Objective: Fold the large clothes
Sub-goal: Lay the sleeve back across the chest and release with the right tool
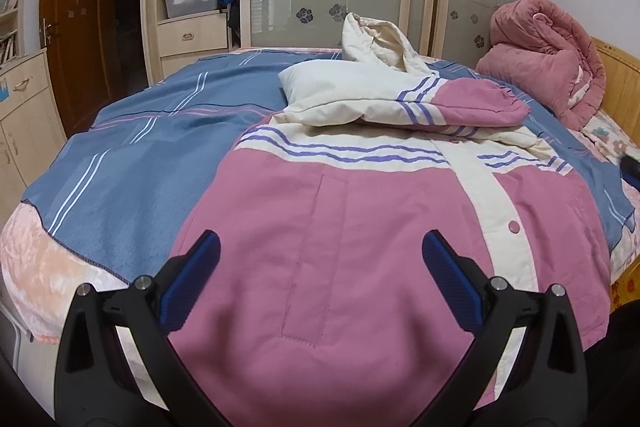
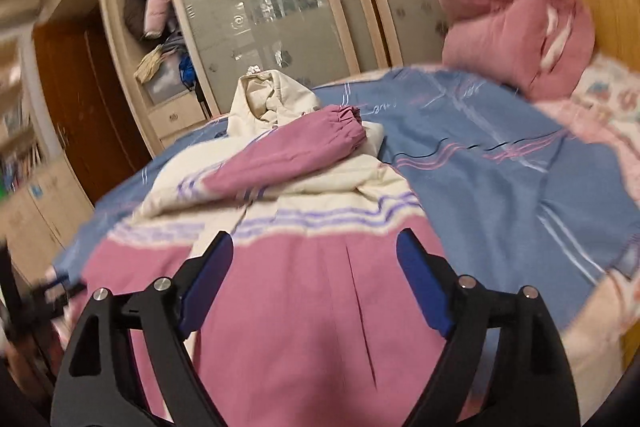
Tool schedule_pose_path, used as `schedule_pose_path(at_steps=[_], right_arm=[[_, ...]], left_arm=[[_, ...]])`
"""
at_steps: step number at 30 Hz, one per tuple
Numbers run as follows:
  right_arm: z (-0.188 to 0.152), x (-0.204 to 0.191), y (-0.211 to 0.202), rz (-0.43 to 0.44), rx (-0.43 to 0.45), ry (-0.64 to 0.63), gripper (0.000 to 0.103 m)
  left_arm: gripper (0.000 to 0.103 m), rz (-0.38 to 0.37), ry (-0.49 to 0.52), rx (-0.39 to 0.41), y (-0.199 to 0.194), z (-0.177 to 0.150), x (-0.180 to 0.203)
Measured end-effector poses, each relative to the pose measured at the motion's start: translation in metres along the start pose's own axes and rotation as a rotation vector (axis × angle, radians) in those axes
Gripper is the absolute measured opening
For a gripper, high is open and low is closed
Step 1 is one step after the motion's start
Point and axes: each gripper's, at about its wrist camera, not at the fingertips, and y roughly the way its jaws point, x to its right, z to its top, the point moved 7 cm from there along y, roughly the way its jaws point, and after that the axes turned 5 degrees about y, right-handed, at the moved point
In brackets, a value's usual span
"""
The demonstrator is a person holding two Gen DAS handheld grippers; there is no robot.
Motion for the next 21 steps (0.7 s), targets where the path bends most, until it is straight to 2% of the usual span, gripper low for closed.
schedule_pose_path(at_steps=[3,6,11,21], right_arm=[[-0.018,-0.002,-0.011,0.016,0.010,-0.014,0.084],[-0.018,-0.008,-0.014,0.030,0.030,-0.066,0.084],[-0.027,-0.014,-0.010,0.031,0.005,-0.100,0.084],[-0.028,-0.017,-0.010,0.026,-0.003,-0.099,0.084]], left_arm=[[0.101,0.014,0.003,-0.008,0.001,-0.004,0.001],[0.101,0.028,0.011,-0.004,0.000,-0.006,0.003],[0.101,0.034,0.017,0.006,-0.001,-0.005,0.008],[0.101,0.039,0.036,0.004,0.000,-0.006,0.011]])
